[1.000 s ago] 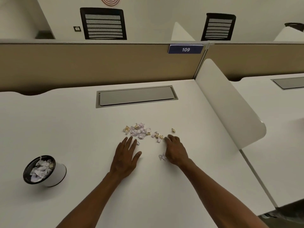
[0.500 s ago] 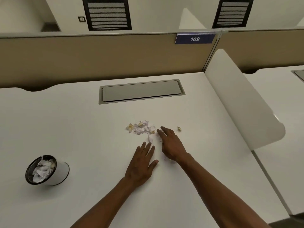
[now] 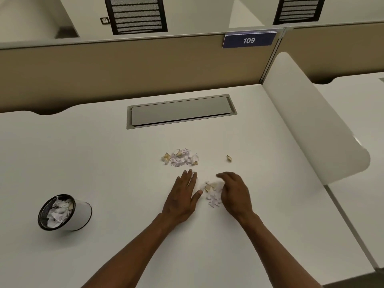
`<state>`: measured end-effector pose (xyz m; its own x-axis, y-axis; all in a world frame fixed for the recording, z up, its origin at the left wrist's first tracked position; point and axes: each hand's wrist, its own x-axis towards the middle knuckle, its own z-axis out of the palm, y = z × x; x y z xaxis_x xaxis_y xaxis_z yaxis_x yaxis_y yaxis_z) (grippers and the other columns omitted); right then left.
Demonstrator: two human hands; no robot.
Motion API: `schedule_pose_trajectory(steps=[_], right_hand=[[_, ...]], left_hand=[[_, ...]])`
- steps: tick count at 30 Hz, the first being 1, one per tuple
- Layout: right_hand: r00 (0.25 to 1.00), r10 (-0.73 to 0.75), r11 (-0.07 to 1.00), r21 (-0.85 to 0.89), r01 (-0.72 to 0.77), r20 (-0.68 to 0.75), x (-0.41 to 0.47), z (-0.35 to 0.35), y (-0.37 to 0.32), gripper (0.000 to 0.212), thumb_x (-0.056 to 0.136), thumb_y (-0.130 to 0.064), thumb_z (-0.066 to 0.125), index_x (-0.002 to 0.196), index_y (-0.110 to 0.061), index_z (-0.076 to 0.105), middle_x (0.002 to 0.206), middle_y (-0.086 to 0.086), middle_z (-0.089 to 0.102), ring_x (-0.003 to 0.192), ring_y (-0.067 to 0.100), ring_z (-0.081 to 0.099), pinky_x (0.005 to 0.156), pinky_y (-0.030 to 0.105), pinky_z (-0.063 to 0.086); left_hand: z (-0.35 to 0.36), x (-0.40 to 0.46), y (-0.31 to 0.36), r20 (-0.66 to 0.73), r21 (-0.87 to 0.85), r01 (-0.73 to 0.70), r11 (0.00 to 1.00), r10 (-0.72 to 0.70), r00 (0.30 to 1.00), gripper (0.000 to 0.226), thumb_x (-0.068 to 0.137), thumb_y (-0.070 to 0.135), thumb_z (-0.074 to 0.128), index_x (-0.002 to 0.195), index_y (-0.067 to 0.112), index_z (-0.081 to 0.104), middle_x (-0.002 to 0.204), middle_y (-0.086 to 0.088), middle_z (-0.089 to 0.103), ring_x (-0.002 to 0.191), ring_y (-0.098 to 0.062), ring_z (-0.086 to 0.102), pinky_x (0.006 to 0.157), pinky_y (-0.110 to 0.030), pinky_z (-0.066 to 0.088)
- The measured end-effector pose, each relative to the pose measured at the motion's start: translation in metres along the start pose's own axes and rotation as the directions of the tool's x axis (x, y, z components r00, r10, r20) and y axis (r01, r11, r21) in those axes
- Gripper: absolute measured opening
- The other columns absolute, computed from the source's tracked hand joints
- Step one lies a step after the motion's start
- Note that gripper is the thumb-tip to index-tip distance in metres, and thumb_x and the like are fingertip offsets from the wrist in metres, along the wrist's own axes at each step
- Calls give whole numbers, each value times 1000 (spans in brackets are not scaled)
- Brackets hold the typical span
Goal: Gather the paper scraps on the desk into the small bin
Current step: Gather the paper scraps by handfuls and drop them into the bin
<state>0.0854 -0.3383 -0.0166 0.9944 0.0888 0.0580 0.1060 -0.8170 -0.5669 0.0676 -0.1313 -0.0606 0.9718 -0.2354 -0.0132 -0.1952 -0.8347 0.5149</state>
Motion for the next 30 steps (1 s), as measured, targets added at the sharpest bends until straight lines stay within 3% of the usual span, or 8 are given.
schedule_pose_trajectory(steps=[3, 6, 9, 13, 16, 18, 24, 30], right_hand=[[984, 161, 984, -91, -154, 76, 1, -7, 10, 58, 83, 2, 46, 137, -19, 55, 138, 4, 55, 129, 25, 46, 96, 35, 48], [964, 128, 971, -229, -73, 234, -5, -6, 11, 60, 85, -8, 54, 143, -19, 47, 144, 7, 47, 129, 29, 42, 98, 38, 47], [947, 38, 974, -222, 36, 320, -14, -3, 6, 57, 88, -26, 62, 143, -20, 48, 140, 5, 50, 122, 27, 46, 95, 36, 48], [982, 80, 992, -113, -61, 169, -26, -13, 7, 50, 96, -32, 49, 146, -23, 43, 136, 4, 53, 124, 25, 51, 92, 36, 51], [945, 203, 964, -220, -147, 258, -32, -27, 19, 85, 82, -70, 57, 151, -28, 30, 140, 2, 43, 126, 23, 49, 91, 37, 52], [893, 238, 946, -301, -123, 382, -33, -30, 22, 113, 65, -79, 66, 155, -30, 18, 138, 3, 36, 118, 24, 52, 88, 36, 53], [886, 141, 952, -306, 1, 442, -17, -16, 9, 124, 60, -70, 79, 156, -25, 15, 139, 10, 33, 113, 29, 55, 95, 38, 52], [890, 29, 974, -211, 77, 456, -7, -6, -9, 93, 70, -53, 82, 146, -20, 39, 128, 7, 45, 106, 28, 60, 90, 38, 52]], left_hand=[[11, -7, 9, 21, 18, -41, 999, 41, 999, 67, 102, 55, 22, 159, 22, 9, 167, 3, 3, 154, -10, -7, 127, -36, 5], [22, -16, 23, 56, -9, -83, 997, 83, 995, 65, 103, 54, 21, 159, 22, 11, 167, 4, 8, 154, -9, -4, 127, -39, 9], [23, -19, 33, 42, -46, -92, 995, 94, 995, 62, 104, 53, 23, 158, 24, 14, 166, 8, 13, 154, -8, 1, 125, -43, 14], [9, -17, 31, -55, -62, -42, 997, 39, 998, 71, 99, 59, 36, 158, 22, 19, 165, 6, 20, 154, -11, 8, 126, -40, 16], [-6, -13, 21, -17, -65, 14, 998, -15, 1000, 93, 85, 72, 52, 157, 22, 22, 163, 6, 26, 150, -14, 19, 121, -33, 25], [-12, -10, 15, 83, -48, 0, 999, 4, 997, 102, 77, 75, 61, 157, 25, 22, 162, 7, 26, 145, -13, 22, 117, -31, 30], [-14, 4, 22, 232, -108, 5, 994, 20, 973, 95, 80, 54, 75, 156, 25, 26, 160, 0, 24, 145, -17, 27, 113, -30, 33], [-13, 6, 38, 218, -132, 44, 990, -14, 976, 68, 90, 28, 71, 149, 12, 41, 153, -5, 36, 138, -20, 39, 112, -29, 40]])
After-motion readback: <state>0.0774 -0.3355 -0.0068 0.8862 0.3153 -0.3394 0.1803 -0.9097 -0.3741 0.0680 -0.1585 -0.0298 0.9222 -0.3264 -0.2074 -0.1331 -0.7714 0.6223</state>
